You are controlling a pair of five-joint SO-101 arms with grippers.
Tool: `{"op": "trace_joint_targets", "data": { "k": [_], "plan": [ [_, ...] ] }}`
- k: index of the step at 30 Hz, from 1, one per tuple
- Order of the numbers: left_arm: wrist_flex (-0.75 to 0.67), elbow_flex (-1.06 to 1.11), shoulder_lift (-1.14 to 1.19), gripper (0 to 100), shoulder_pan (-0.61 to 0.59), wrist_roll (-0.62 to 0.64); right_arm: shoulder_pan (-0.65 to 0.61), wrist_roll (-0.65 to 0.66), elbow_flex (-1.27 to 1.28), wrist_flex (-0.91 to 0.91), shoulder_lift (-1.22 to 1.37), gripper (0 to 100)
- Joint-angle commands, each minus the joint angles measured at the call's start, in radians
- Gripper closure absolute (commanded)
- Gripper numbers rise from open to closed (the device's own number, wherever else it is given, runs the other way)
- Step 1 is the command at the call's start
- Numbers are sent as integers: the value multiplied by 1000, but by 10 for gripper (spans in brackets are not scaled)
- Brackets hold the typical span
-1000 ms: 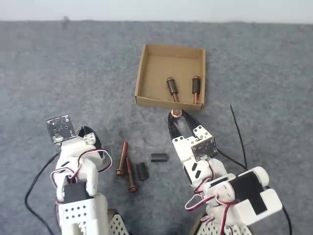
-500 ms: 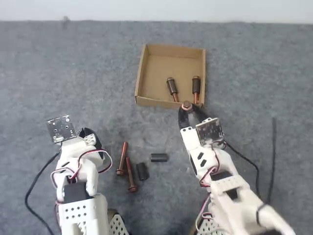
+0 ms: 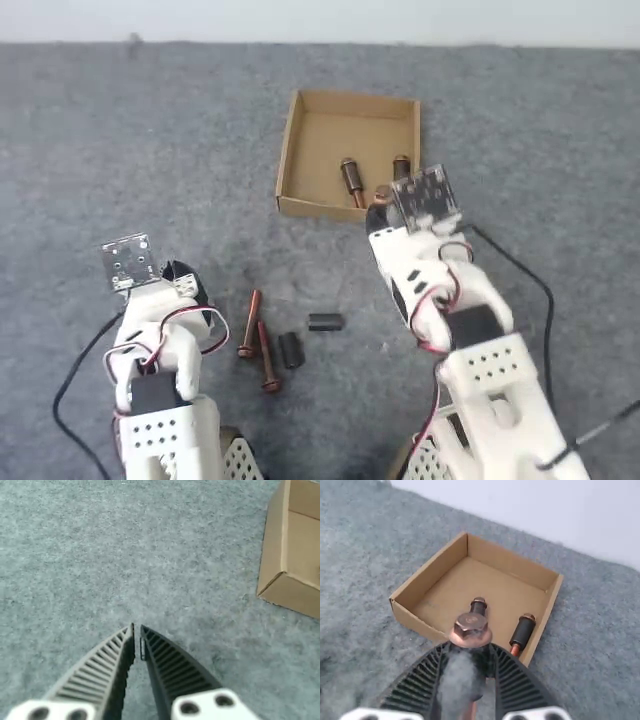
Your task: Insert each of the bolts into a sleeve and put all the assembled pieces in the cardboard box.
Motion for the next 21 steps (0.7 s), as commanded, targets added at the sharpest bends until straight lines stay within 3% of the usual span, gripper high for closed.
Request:
{"op": "trace_joint_targets", "data": {
  "k": [1, 21],
  "plan": [
    [3, -12, -21, 983, -2, -9, 16, 9, -230, 117, 119, 992],
    [5, -12, -21, 983, -8, -9, 59, 11, -970, 364, 981, 989]
  ]
}}
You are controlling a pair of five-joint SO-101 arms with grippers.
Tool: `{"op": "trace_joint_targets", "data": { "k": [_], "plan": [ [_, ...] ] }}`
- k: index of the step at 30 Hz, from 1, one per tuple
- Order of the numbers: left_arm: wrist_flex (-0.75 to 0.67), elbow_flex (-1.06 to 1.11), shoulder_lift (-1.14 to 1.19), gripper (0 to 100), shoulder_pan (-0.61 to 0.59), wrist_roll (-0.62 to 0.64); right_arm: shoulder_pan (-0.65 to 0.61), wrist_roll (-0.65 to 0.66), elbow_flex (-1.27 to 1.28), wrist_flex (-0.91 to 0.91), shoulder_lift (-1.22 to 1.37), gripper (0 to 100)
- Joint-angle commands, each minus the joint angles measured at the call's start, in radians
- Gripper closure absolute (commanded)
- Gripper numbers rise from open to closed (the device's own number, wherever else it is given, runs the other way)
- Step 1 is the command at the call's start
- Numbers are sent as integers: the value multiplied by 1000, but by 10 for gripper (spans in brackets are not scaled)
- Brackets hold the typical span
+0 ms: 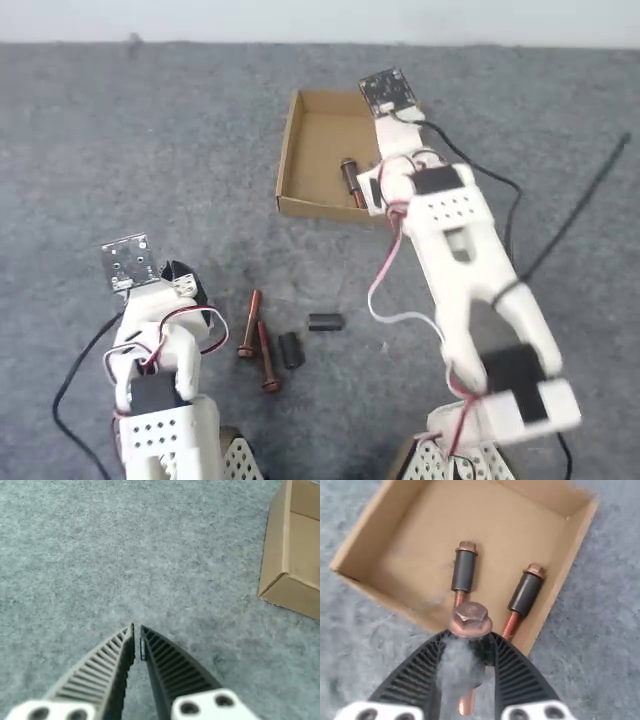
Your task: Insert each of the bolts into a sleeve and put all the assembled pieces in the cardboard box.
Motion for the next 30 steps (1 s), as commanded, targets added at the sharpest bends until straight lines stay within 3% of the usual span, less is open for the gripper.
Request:
{"op": "trace_joint_targets", "data": {
  "k": [1, 30],
  "plan": [
    [5, -12, -21, 983, -3, -9, 13, 11, -164, 15, 88, 989],
    [5, -12, -21, 983, -5, -11, 68, 5, -643, 25, 598, 976]
  ]
}}
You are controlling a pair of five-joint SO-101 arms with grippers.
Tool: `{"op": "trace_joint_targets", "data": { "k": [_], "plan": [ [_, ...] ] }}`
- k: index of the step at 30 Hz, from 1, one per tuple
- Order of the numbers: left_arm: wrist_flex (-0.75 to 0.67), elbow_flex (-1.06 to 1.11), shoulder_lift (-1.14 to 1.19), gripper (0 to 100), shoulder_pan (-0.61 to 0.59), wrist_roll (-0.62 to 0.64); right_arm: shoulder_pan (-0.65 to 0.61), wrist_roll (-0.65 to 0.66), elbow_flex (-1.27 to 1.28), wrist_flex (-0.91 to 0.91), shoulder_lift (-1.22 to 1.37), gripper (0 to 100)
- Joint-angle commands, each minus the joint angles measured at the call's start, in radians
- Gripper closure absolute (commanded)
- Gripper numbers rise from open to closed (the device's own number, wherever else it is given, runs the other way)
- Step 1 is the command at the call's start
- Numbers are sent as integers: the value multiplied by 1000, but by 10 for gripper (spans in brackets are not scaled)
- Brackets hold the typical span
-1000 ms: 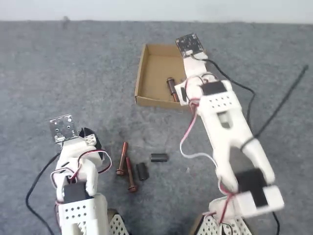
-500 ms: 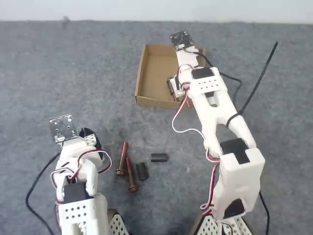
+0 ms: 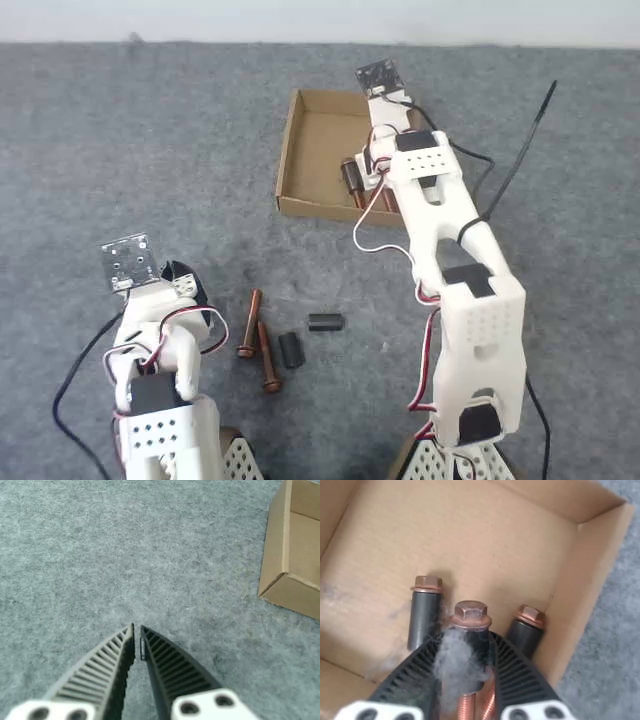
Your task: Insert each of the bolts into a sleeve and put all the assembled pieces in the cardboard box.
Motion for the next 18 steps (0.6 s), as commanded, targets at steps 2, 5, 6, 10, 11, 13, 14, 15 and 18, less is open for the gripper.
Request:
{"op": "trace_joint_targets", "data": {
  "k": [2, 5, 6, 10, 11, 13, 14, 15, 18],
  "plan": [
    [5, -12, -21, 982, -5, -11, 25, 3, -103, 1, -10, 931],
    [5, -12, -21, 982, -5, -11, 27, 9, -104, 22, -7, 890],
    [5, -12, -21, 982, -5, -11, 28, 9, -106, 33, -7, 890],
    [5, -12, -21, 982, -5, -11, 24, 9, -107, 84, -28, 890],
    [5, -12, -21, 982, -5, -11, 24, 9, -107, 101, -39, 890],
    [5, -12, -21, 982, -5, -11, 22, 9, -107, 140, -67, 891],
    [5, -12, -21, 982, -5, -11, 22, 9, -107, 163, -87, 891],
    [5, -12, -21, 982, -5, -11, 22, 9, -107, 189, -108, 891],
    [5, -12, -21, 982, -5, -11, 22, 9, -107, 280, -182, 909]
  ]
}}
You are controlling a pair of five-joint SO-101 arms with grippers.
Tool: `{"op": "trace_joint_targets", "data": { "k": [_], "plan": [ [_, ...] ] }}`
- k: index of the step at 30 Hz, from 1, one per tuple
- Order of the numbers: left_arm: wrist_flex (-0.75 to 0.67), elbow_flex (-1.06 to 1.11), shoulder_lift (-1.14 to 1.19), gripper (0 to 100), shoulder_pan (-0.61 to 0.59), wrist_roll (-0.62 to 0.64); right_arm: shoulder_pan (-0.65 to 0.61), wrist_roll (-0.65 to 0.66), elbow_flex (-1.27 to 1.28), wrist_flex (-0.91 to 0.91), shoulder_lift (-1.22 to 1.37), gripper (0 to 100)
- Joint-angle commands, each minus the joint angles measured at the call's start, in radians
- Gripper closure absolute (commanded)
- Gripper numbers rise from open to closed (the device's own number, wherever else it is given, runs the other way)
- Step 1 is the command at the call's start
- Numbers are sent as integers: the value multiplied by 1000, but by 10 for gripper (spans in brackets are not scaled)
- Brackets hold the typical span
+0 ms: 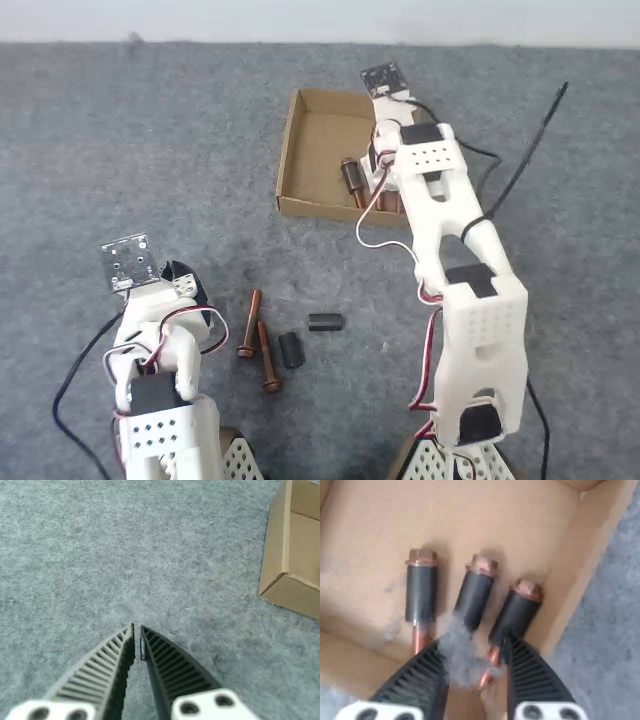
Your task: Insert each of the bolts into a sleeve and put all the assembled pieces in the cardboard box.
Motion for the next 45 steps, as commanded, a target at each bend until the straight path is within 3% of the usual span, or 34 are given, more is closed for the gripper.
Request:
{"op": "trace_joint_targets", "data": {
  "k": [1, 3, 10, 18, 30, 35, 40, 45],
  "plan": [
    [5, -12, -21, 982, -5, -11, 10, 8, -52, 93, -165, 935],
    [5, -12, -21, 982, -5, -11, 10, 8, -49, 133, -213, 998],
    [5, -12, -21, 982, -5, -11, 5, 14, -46, 348, -331, 993],
    [5, -12, -21, 982, -5, -11, -61, 120, -31, 648, -420, 993],
    [5, -12, -21, 982, -5, -11, -243, 129, 468, 530, -800, 993],
    [5, -12, -21, 982, -5, -11, -384, 269, 687, 435, -970, 992],
    [5, -12, -21, 982, -5, -11, -478, 316, 882, 306, -1098, 989],
    [5, -12, -21, 982, -5, -11, -509, 377, 1005, 240, -1130, 860]
  ]
}}
